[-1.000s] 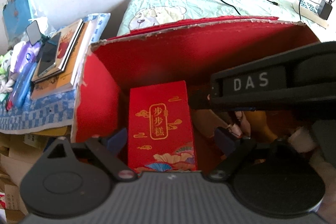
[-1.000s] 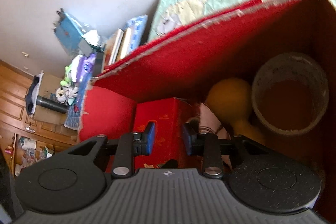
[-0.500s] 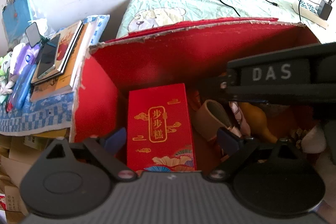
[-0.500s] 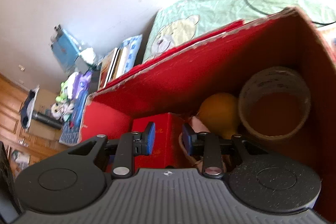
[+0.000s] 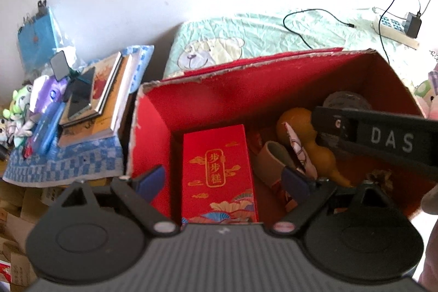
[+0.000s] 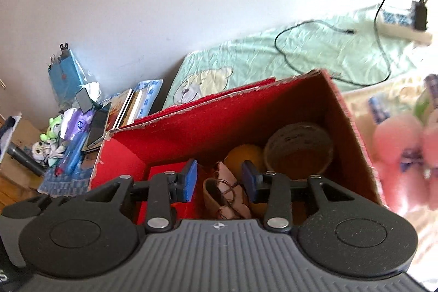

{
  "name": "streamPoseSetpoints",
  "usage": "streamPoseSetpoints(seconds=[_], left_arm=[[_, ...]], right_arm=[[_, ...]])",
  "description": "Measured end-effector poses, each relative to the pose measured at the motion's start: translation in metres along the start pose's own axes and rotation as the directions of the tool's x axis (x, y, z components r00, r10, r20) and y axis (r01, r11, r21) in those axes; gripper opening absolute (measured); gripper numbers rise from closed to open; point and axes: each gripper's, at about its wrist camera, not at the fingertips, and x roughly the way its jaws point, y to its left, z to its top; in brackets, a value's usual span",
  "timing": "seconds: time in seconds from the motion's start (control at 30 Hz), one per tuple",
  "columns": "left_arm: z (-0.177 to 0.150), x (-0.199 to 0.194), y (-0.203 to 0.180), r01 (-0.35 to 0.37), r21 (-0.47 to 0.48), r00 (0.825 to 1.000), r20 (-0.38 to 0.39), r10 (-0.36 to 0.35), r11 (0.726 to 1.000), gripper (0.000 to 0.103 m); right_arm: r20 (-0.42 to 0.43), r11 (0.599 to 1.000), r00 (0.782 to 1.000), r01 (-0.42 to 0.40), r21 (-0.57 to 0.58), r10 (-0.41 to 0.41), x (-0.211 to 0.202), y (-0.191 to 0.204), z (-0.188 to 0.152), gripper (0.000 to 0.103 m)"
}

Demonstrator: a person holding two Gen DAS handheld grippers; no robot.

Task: Organize objects
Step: 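Open the right tool to release the gift box inside the box, then lift the right tool up out of the red box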

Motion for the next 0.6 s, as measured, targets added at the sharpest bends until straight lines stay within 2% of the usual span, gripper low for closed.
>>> streamPoseSetpoints(seconds=[0.3, 0.37, 0.5, 0.6], left_arm=[[-0.012, -0.038, 0.003, 0.024, -0.024, 0.998, 0.054, -0.022, 0.999, 0.096], [-0.016, -0.043, 0.004, 0.029, -0.03, 0.998, 0.048, -0.027, 0.999, 0.101], [-0.028, -0.051, -0.001, 0.017, -0.023, 0.999, 0.038, -0.016, 1.0, 0.101], [-0.037, -0.056, -0.006, 0.001, -0.007, 1.0, 0.03, -0.001, 1.0, 0.101]], right_arm=[[0.055, 0.997, 0.996, 0.069, -0.038, -0.067, -0.039, 0.011, -0.019, 0.043], [0.068, 0.997, 0.995, 0.078, -0.029, -0.076, -0.047, 0.011, -0.022, 0.044], [0.101, 0.995, 0.99, 0.095, 0.002, -0.095, -0.063, 0.009, -0.03, 0.048], [0.111, 0.996, 0.989, 0.092, 0.014, -0.093, -0.073, 0.007, -0.037, 0.057]])
